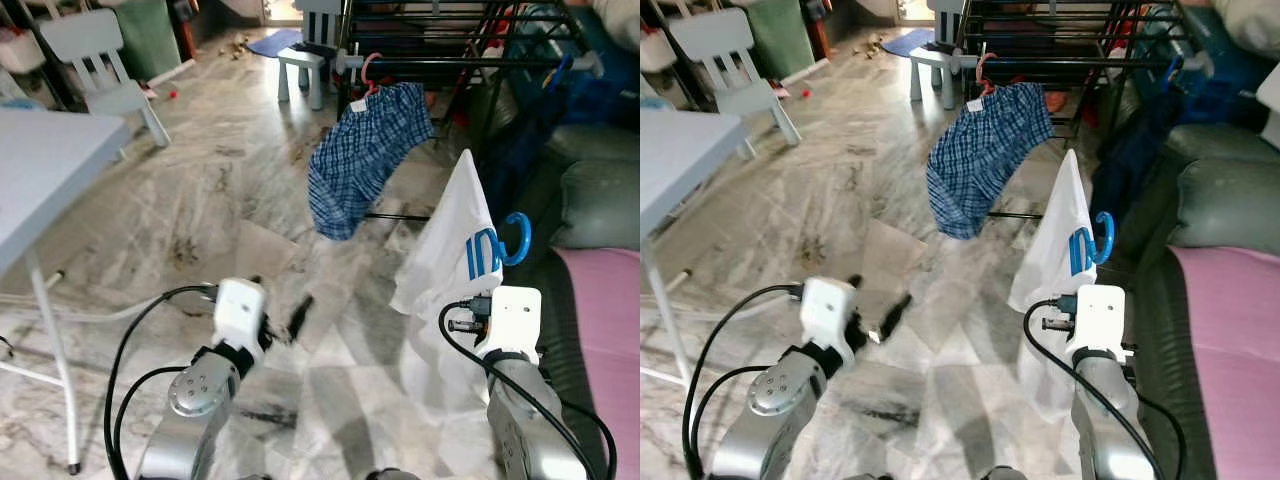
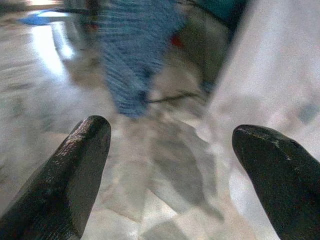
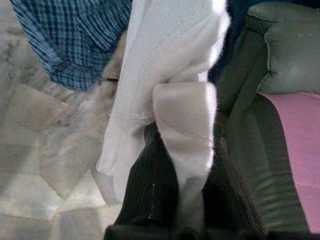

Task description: Hang hanger

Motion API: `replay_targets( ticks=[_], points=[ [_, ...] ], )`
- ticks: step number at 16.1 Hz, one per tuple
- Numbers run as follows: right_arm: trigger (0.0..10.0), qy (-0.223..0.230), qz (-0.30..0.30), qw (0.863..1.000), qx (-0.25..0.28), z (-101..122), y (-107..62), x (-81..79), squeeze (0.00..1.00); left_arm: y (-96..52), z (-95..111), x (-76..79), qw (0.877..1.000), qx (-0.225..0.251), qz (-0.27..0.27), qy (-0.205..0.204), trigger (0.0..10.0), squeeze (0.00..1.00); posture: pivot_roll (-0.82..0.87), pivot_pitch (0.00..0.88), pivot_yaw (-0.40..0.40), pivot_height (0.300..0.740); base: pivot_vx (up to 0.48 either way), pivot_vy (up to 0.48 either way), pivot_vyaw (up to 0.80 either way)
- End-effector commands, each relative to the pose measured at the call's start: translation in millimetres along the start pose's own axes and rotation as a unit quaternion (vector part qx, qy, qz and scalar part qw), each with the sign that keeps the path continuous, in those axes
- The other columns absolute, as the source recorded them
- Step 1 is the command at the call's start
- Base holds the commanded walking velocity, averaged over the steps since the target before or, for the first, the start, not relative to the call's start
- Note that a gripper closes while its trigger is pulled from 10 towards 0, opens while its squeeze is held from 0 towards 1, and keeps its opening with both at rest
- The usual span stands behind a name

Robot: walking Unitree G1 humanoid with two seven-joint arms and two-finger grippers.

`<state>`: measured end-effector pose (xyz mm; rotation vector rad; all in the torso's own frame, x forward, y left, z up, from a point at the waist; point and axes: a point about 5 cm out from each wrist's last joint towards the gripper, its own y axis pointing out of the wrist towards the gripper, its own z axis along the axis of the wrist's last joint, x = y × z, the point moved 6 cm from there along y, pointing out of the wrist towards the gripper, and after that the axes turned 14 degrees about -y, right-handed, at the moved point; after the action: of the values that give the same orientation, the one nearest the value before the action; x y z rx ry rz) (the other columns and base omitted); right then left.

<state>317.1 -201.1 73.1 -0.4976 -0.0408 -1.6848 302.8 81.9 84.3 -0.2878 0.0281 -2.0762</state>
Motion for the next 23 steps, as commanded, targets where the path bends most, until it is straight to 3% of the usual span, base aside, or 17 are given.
replay_targets(
  ticks=[1,3,4,5,7,9,12,14,17,20,21,23],
  points=[
    [10.0,-0.008,0.012,0.999,0.036,21,6.5,-6.3,0.0,2.4,5,6.4,0.998,0.0,-0.039,0.039,10.0,0.0,-0.05,0.068,-0.003,0.74,0.0,0.0,0.0],
    [10.0,-0.006,0.008,0.999,0.047,29,11.0,-6.6,0.0,9.3,12,-0.6,0.999,0.012,-0.023,0.037,10.0,0.0,-0.05,0.06,0.021,0.74,0.0,0.0,0.0],
    [10.0,0.0,-0.013,0.999,0.053,33,14.3,-0.5,0.0,17.1,21,-9.0,0.999,0.037,0.022,-0.004,10.0,0.0,-0.06,0.059,0.044,0.74,0.0,0.0,0.0],
    [10.0,0.004,-0.022,0.999,0.05,32,13.3,3.7,0.0,17.6,23,-9.2,0.998,0.046,0.036,-0.016,10.0,0.0,-0.06,0.059,0.047,0.74,0.0,0.0,0.0],
    [10.0,0.014,-0.033,0.999,0.03,14,6.9,14.2,0.0,10.5,21,-13.6,0.993,0.069,0.088,-0.042,10.0,0.0,-0.04,0.072,0.046,0.74,0.0,0.0,0.0],
    [10.0,0.016,-0.018,1.0,0.016,6,8.7,8.4,0.0,0.2,19,-17.3,0.991,0.08,0.109,-0.01,10.0,0.0,-0.01,0.082,0.008,0.74,0.0,0.0,0.0],
    [10.0,0.006,0.009,0.999,0.041,26,19.0,-4.5,0.0,-7.8,21,-25.3,0.988,0.085,0.129,-0.011,10.0,0.0,0.03,0.091,-0.023,0.74,0.0,0.0,0.0],
    [10.0,0.012,0.007,0.999,0.045,29,23.4,-2.8,0.0,-15.7,15,-35.4,0.984,0.079,0.158,-0.025,10.0,0.0,0.04,0.078,-0.016,0.74,0.0,0.0,0.0],
    [10.0,0.027,0.006,0.999,0.042,27,21.5,-8.2,0.0,-13.8,15,-39.8,0.983,0.078,0.164,-0.032,10.0,0.0,0.01,0.083,0.008,0.74,0.0,0.0,0.0],
    [10.0,0.03,0.001,0.999,0.039,22,14.4,-6.7,0.0,-3.3,16,-31.2,0.987,0.074,0.139,-0.026,10.0,0.0,-0.03,0.091,0.025,0.74,0.0,0.0,0.0],
    [10.0,0.028,-0.016,0.999,0.035,17,8.6,4.6,0.0,6.4,17,-21.9,0.99,0.074,0.119,-0.031,10.0,0.0,-0.07,0.099,0.036,0.74,0.0,0.0,0.0],
    [10.0,0.028,-0.03,0.999,0.031,15,4.9,13.0,0.0,11.5,19,-17.7,0.99,0.077,0.112,-0.04,10.0,0.0,-0.08,0.102,0.04,0.74,0.0,0.0,0.0]
  ],
)
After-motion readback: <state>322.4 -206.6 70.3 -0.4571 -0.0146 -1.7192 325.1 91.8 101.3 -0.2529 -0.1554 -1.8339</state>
